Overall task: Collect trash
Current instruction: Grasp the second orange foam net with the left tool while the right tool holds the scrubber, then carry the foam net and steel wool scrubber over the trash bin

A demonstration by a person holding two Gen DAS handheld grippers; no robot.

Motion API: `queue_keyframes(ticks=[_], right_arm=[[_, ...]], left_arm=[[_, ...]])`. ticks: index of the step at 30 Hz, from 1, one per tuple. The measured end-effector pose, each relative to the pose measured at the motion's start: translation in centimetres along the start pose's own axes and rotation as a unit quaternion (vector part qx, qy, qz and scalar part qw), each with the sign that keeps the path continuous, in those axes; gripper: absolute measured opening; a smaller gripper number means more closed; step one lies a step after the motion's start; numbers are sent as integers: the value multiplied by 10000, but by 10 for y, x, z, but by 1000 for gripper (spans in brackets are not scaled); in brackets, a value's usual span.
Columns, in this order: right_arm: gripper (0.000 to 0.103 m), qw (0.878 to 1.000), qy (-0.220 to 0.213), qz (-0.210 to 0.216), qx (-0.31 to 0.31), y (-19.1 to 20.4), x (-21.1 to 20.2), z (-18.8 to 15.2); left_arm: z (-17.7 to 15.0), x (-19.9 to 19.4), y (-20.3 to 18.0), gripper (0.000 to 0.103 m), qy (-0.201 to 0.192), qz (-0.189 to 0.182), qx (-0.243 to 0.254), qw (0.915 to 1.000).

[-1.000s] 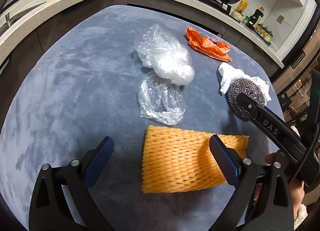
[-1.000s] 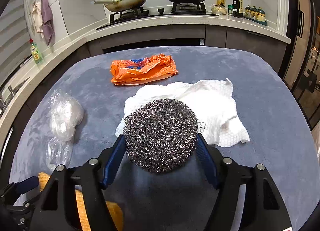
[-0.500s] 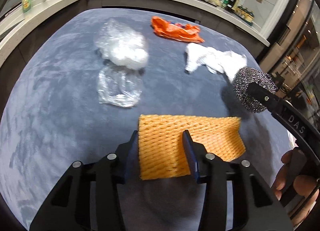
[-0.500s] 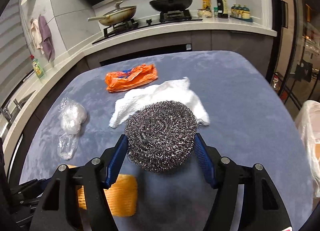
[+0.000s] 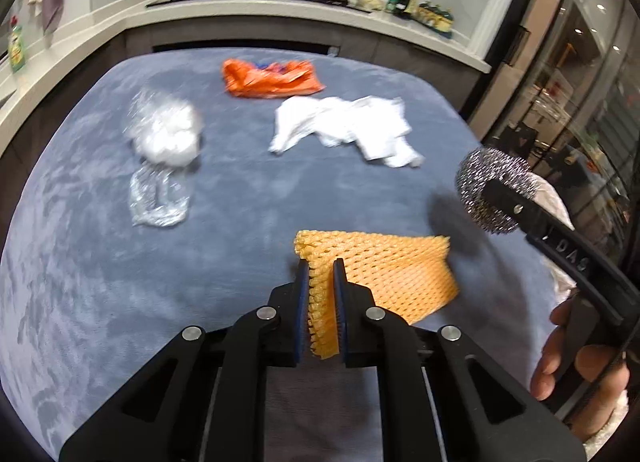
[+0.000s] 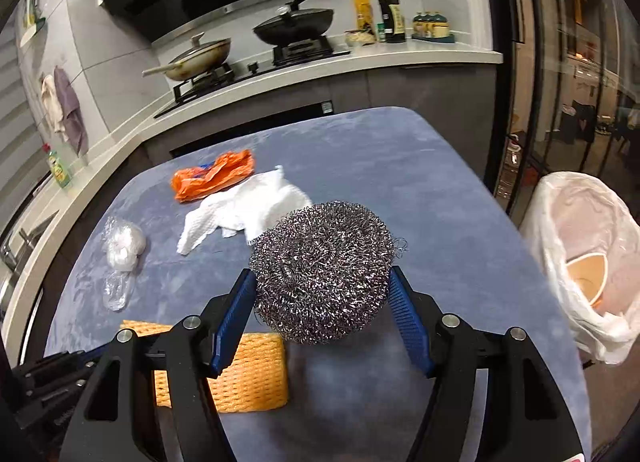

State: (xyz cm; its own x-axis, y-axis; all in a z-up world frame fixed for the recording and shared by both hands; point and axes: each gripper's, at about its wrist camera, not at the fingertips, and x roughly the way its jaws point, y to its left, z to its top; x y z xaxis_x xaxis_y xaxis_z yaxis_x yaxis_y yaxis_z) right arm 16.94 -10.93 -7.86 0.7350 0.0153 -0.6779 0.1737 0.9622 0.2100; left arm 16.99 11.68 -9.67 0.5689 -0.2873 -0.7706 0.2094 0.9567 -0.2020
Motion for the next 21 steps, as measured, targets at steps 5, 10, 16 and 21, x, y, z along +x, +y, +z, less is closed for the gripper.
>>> queue_keyframes(ticks=[5, 10, 16, 21], right_arm=[[64, 9996, -188, -115, 153, -22, -19, 5], [64, 9985, -372, -259, 312, -48, -35, 11], [64, 9951, -620, -533, 551, -89, -59, 16], [64, 9896, -835, -897, 758, -134, -82, 21]], left_arm=[[13, -9, -32, 11, -157, -194, 258, 9994], [29, -12, -68, 11, -302, -391, 521, 9974], [46, -9, -121, 11, -428, -692, 849, 9931], [58, -1, -177, 11, -500, -979, 1207, 9866]])
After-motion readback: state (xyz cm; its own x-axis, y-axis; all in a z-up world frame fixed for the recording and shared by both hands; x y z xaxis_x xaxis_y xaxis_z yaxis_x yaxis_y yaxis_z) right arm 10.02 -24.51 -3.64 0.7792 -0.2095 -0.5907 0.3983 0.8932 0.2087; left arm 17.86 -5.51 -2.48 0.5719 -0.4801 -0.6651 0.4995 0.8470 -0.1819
